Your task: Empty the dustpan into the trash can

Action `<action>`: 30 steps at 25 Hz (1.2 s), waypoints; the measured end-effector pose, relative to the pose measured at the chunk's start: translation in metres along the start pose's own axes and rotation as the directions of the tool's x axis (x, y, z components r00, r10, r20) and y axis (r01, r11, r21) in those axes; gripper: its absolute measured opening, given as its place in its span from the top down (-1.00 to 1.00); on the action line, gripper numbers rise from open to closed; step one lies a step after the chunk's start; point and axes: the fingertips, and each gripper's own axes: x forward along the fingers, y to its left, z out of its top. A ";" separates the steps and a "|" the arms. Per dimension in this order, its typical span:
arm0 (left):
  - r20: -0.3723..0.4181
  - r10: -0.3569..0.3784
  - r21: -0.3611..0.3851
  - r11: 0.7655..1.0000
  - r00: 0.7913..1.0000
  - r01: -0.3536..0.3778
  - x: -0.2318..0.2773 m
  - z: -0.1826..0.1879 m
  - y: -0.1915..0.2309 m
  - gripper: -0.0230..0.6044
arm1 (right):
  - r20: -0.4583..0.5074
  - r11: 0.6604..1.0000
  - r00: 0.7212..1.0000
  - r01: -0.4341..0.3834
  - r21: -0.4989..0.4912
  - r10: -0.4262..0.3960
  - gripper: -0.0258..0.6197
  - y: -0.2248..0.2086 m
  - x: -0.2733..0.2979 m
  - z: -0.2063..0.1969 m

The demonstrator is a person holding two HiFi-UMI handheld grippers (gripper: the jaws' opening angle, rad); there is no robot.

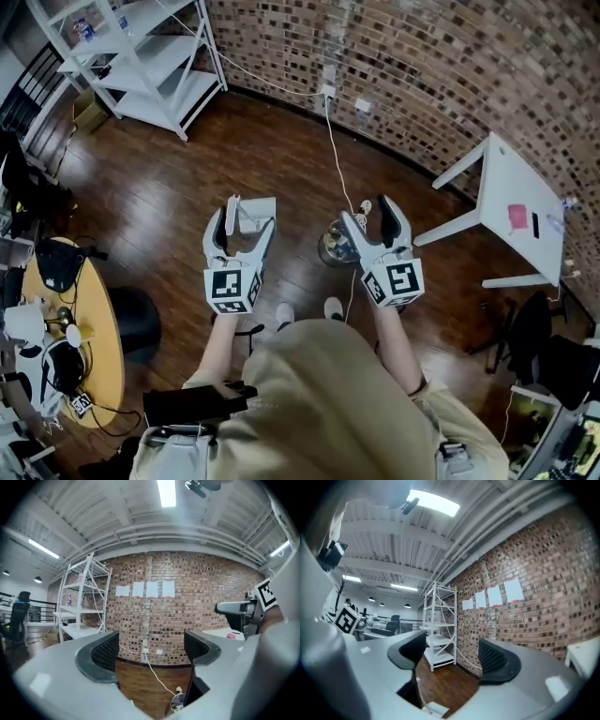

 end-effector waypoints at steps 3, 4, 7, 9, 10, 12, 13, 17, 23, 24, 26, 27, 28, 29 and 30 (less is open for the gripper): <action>0.057 -0.067 0.002 0.998 0.996 0.067 -0.013 0.018 -0.030 -0.33 | 0.035 0.995 0.996 0.083 -0.060 -0.081 -0.32 0.012 -0.017 0.019; 0.070 -0.077 0.016 0.997 0.995 0.076 -0.016 0.025 -0.038 -0.31 | 0.049 0.993 0.994 0.100 -0.057 -0.097 -0.37 0.014 -0.024 0.024; 0.107 -0.089 0.046 0.995 0.990 0.085 -0.025 0.043 -0.059 -0.32 | 0.070 0.992 0.991 0.122 -0.046 -0.118 -0.41 0.020 -0.048 0.032; 0.126 -0.088 0.058 0.995 0.988 0.081 -0.033 0.054 -0.073 -0.38 | 0.083 0.991 0.989 0.124 -0.040 -0.120 -0.41 0.023 -0.066 0.035; 0.128 -0.083 0.069 0.995 0.988 0.074 -0.037 0.058 -0.079 -0.40 | 0.094 0.992 0.989 0.122 -0.036 -0.118 -0.41 0.023 -0.074 0.037; 0.099 -0.058 0.089 0.995 0.993 0.050 -0.039 0.057 -0.088 -0.40 | 0.131 0.993 0.985 0.117 -0.016 -0.114 -0.48 0.021 -0.090 0.043; 0.074 -0.042 0.089 0.995 0.996 0.035 -0.040 0.053 -0.091 -0.40 | 0.149 0.993 0.982 0.117 0.002 -0.116 -0.49 0.017 -0.099 0.045; 0.025 -0.010 0.035 0.999 1.000 0.009 -0.055 0.046 -0.126 -0.40 | 0.151 0.990 0.978 0.136 0.047 -0.141 -0.49 -0.006 -0.141 0.044; 0.017 0.032 0.084 0.996 0.999 -0.034 -0.071 0.040 -0.190 -0.37 | 0.106 0.992 0.989 0.096 0.081 -0.105 -0.49 -0.039 -0.182 0.027; 0.016 0.033 0.088 0.996 0.999 -0.034 -0.073 0.039 -0.196 -0.37 | 0.099 0.992 0.990 0.092 0.088 -0.100 -0.49 -0.039 -0.184 0.023; 0.019 0.032 0.101 0.994 0.999 -0.034 -0.081 0.039 -0.201 -0.36 | 0.093 0.993 0.992 0.077 0.095 -0.086 -0.49 -0.032 -0.184 0.021; 0.023 0.031 0.107 0.994 0.999 -0.033 -0.084 0.040 -0.202 -0.36 | 0.095 0.993 0.992 0.069 0.097 -0.078 -0.49 -0.027 -0.184 0.022; 0.028 0.028 0.109 0.994 0.999 -0.031 -0.086 0.042 -0.201 -0.33 | 0.098 0.993 0.992 0.063 0.098 -0.073 -0.49 -0.024 -0.184 0.026; 0.032 0.022 0.107 0.994 0.999 -0.025 -0.087 0.043 -0.200 -0.27 | 0.102 0.993 0.992 0.062 0.099 -0.072 -0.49 -0.022 -0.183 0.029; 0.035 0.014 0.104 0.994 0.999 -0.018 -0.087 0.044 -0.199 -0.25 | 0.102 0.993 0.992 0.066 0.098 -0.076 -0.49 -0.020 -0.183 0.031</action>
